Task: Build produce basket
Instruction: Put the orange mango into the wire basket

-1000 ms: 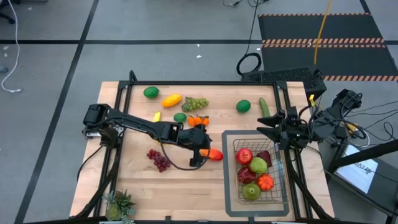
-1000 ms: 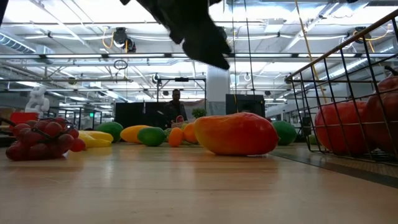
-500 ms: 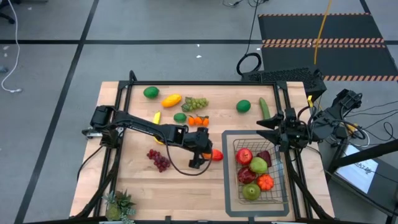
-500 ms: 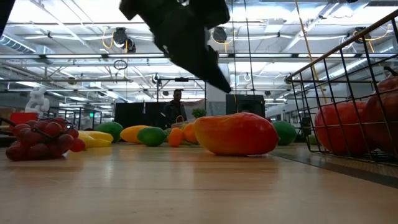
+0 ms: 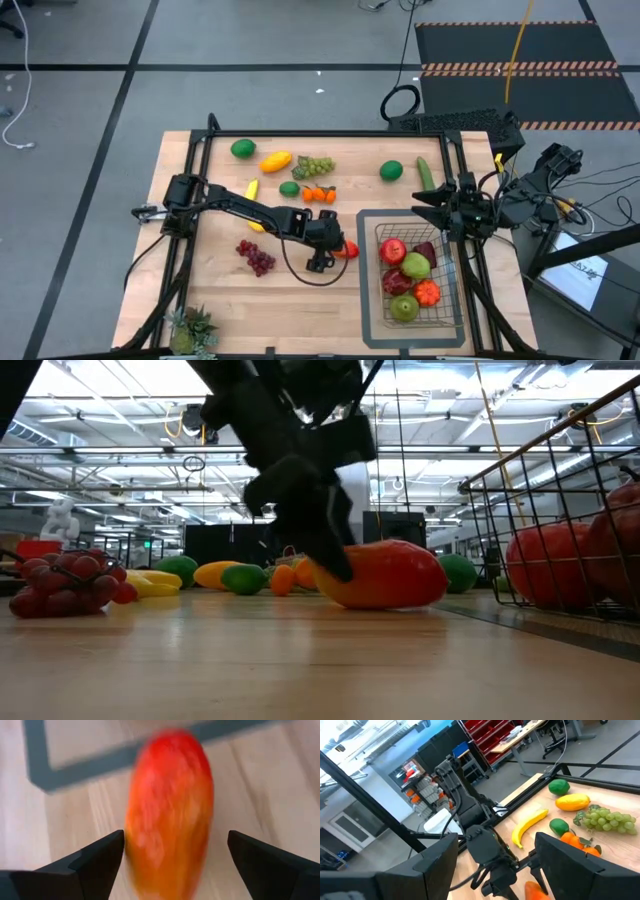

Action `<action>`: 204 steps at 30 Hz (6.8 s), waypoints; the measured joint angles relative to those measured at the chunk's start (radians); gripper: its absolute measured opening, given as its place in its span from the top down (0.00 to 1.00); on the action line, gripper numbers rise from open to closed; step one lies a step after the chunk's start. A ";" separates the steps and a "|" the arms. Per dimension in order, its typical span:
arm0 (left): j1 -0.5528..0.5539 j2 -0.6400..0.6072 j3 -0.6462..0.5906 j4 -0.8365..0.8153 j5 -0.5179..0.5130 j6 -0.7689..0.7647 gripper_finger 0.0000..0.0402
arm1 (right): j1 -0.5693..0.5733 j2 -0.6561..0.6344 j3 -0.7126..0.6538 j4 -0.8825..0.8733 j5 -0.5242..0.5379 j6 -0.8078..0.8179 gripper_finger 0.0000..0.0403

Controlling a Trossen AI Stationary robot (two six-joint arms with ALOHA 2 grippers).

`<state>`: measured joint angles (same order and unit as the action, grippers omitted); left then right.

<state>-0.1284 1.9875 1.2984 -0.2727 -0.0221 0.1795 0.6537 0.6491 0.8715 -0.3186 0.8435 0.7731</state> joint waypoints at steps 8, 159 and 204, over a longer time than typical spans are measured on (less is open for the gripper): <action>0.004 0.009 0.001 0.009 -0.012 0.022 0.30 | 0.000 0.009 0.000 0.013 0.027 0.008 0.35; 0.048 -0.584 0.001 0.334 0.173 -0.923 0.34 | -0.145 0.139 0.000 0.538 -0.064 -0.505 0.35; 0.026 -0.475 0.000 0.064 0.321 -0.777 0.34 | -0.384 0.592 0.000 0.618 -0.741 -1.388 0.19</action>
<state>-0.1026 1.5127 1.2987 -0.2089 0.2989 -0.5975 0.2694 1.2410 0.8715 0.2994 0.1026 -0.6147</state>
